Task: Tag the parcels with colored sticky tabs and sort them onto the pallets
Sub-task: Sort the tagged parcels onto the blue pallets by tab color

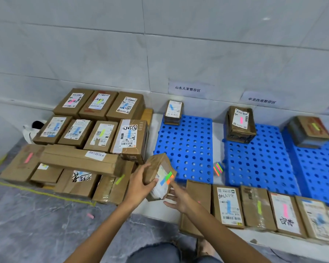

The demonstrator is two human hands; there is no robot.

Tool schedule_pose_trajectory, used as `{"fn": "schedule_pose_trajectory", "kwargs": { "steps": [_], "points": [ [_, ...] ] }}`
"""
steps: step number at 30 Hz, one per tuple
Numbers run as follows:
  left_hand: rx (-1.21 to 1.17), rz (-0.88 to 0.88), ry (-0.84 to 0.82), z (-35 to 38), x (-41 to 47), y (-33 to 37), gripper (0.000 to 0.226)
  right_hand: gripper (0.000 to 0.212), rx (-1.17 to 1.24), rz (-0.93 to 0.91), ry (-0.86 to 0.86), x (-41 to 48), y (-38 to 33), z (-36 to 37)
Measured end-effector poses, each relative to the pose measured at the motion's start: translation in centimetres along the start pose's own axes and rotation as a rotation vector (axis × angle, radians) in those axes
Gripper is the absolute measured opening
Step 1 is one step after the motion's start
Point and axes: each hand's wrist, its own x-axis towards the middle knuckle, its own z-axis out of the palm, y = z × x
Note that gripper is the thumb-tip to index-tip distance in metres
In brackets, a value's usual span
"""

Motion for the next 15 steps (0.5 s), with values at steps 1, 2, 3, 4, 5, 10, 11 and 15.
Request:
{"fn": "schedule_pose_trajectory", "kwargs": {
  "steps": [1, 2, 3, 4, 5, 10, 11, 15],
  "points": [
    [-0.068, -0.004, -0.018, 0.0, 0.1, 0.7, 0.055, 0.038, -0.010, -0.031, 0.046, 0.3, -0.5, 0.0],
    [-0.132, -0.015, -0.036, 0.1, 0.2, 1.0, 0.057, 0.043, -0.017, -0.065, 0.091, 0.5, -1.0, 0.0],
    [-0.177, -0.028, -0.054, 0.2, 0.3, 1.4, 0.058, 0.045, -0.029, -0.104, 0.134, 0.6, -1.5, 0.1],
    [-0.215, -0.046, -0.073, 0.4, 0.5, 1.6, 0.060, 0.044, -0.039, -0.149, 0.172, 0.7, -2.0, 0.1],
    [-0.253, -0.073, -0.091, 0.4, 0.7, 1.9, 0.060, 0.038, -0.053, -0.206, 0.204, 0.6, -2.6, 0.0],
    [-0.524, -0.257, -0.044, 0.6, 1.8, 2.4, 0.056, 0.017, -0.068, -0.408, 0.311, 0.1, -5.9, -2.5],
    [-0.573, -0.292, -0.019, 0.6, 1.9, 2.6, 0.056, 0.015, -0.033, -0.423, 0.307, 0.0, -6.5, -3.2],
    [-0.720, -0.343, -0.002, 2.0, 2.4, 3.3, 0.050, 0.022, 0.213, -0.437, 0.295, -0.3, -8.8, -7.4]
  ]
}}
